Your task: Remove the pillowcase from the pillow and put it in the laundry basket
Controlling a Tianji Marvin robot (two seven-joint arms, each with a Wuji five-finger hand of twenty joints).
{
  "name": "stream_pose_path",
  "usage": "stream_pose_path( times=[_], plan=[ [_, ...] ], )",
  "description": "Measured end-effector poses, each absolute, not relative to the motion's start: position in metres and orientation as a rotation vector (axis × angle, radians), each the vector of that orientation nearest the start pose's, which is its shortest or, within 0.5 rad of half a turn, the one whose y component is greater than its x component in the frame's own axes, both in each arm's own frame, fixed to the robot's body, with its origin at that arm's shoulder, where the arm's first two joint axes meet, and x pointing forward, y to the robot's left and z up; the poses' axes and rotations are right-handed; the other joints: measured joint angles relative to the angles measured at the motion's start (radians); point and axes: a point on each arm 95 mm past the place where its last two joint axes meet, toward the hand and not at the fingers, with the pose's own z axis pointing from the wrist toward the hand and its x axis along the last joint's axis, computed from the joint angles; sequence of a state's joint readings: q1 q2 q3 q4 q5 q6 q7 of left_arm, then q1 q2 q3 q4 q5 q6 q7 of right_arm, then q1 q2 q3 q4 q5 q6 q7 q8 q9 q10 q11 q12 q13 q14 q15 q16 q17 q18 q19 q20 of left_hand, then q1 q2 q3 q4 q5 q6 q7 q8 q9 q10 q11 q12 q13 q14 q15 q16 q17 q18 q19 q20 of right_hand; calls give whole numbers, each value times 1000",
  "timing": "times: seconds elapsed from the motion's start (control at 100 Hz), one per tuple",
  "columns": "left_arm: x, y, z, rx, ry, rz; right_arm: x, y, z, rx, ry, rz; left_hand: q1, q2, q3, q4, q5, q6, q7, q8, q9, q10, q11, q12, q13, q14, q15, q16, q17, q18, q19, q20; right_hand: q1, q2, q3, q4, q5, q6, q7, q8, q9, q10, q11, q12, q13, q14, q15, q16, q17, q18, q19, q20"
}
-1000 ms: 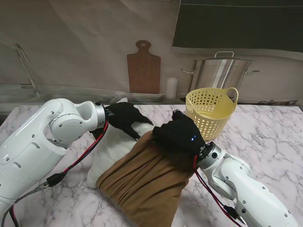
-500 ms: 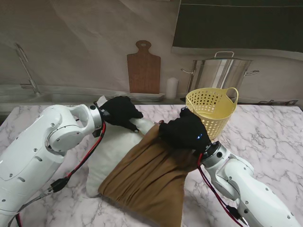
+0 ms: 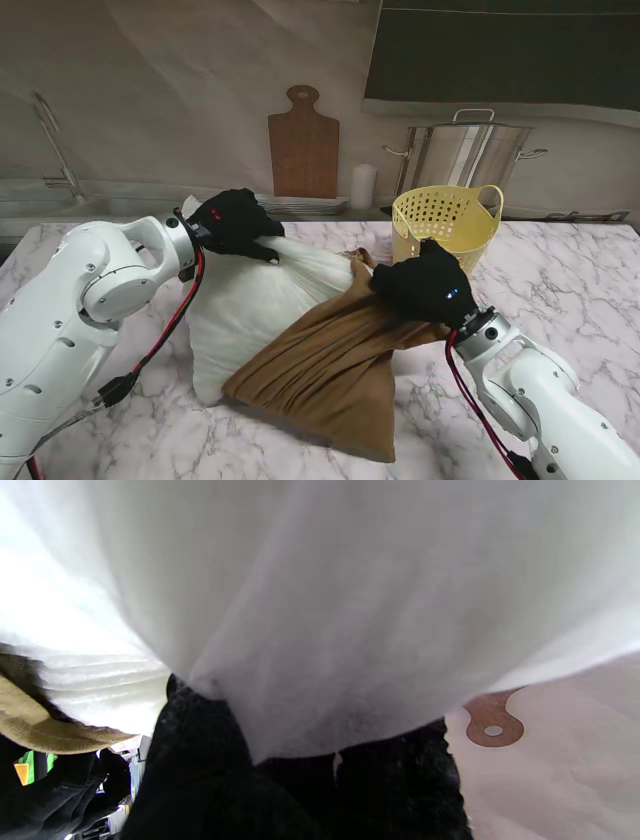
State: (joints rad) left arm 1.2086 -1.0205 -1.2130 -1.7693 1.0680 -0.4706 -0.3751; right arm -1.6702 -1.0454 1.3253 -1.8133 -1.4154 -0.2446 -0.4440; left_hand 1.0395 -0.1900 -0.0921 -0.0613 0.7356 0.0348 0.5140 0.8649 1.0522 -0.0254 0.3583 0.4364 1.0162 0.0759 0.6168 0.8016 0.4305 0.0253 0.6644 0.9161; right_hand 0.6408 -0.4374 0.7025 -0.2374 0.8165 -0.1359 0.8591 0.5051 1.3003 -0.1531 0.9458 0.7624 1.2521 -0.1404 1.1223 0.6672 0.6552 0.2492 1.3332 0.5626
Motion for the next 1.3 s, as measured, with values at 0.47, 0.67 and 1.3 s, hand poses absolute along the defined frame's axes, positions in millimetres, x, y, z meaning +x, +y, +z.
stream_pose_path(
  times=[0.47,0.67,1.3],
  plan=[
    [460,1,-165,-576,1890,-1393,349,-25,-263,551,1433,1488,29,15,0,3,2,30,0,4,0,31,0,1,0,0,-4,0,0,-1,0,-14,3,-1,14,0,37,2,54,4,13,4,0,11,5,-2,100,29,6,0,1,0],
    [470,15,-176,-660,1896,-1336,336,-40,-269,594,1449,1442,29,16,0,3,2,30,0,4,0,31,1,1,0,0,-11,-2,1,-1,0,-27,3,-2,15,0,47,3,55,4,13,4,0,11,5,-2,100,29,6,0,1,0],
    [511,53,-236,-931,1937,-1032,312,-81,-268,565,1352,1257,58,27,9,10,8,34,-1,-24,4,40,14,15,-13,2,-72,-48,0,6,0,-47,3,-17,29,1,60,10,55,4,25,21,-34,-21,33,20,65,40,-15,-1,0,0]
  ],
)
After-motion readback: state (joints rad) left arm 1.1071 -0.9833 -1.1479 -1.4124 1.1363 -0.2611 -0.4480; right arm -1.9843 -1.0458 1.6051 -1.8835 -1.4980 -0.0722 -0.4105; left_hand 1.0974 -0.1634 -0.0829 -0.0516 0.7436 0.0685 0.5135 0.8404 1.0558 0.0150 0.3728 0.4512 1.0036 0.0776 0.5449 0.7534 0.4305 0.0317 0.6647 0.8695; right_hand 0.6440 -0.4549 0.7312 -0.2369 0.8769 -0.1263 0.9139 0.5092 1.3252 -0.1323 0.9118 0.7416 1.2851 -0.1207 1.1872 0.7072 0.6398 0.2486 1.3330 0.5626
